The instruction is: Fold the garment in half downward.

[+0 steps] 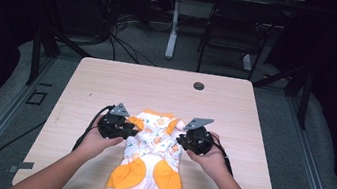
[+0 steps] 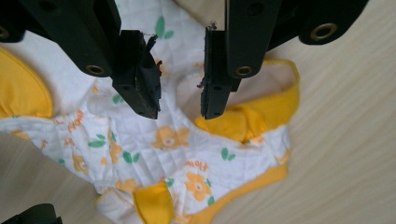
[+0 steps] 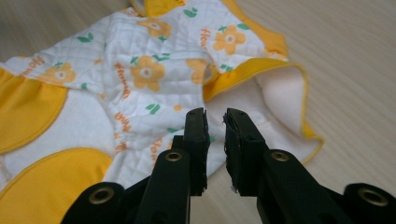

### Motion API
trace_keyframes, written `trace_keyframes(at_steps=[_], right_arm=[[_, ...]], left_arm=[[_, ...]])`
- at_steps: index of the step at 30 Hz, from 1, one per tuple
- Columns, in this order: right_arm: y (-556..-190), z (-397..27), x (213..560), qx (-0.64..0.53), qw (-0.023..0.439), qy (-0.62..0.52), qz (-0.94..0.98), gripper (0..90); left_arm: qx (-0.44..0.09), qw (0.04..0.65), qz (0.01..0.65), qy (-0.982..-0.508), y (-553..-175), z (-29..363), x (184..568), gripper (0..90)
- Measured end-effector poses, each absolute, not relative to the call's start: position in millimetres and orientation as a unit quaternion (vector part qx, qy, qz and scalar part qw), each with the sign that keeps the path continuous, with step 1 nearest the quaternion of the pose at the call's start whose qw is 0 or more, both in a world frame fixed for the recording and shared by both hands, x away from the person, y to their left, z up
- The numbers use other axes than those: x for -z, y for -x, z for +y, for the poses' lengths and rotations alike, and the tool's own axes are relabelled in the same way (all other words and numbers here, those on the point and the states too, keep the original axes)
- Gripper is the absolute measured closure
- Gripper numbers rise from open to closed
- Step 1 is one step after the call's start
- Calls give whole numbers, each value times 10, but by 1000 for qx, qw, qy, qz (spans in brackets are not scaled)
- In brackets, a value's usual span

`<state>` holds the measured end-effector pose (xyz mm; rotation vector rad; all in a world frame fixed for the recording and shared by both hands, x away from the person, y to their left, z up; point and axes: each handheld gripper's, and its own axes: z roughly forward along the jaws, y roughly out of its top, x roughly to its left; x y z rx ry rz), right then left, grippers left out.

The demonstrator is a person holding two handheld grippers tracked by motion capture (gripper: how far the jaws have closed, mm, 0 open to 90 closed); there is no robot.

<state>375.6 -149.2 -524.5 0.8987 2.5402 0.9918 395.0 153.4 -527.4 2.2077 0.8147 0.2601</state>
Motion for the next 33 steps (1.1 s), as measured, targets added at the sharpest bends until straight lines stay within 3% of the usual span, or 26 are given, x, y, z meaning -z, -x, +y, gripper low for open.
trace_keyframes(at_steps=[14, 19, 33], right_arm=[[-4316, -1451, 5065, -329, 147, -327, 873, 780], [-4495, -1383, 5077, -332, 146, -323, 874, 740], [-4871, -1342, 5419, -314, 121, -384, 860, 695]], left_arm=[[-102, 369, 331, -862, -4431, 1455, 5150, 659], [-110, 355, 335, -866, -4574, 1397, 5181, 649], [-110, 343, 348, -866, -4787, 1348, 5345, 594]])
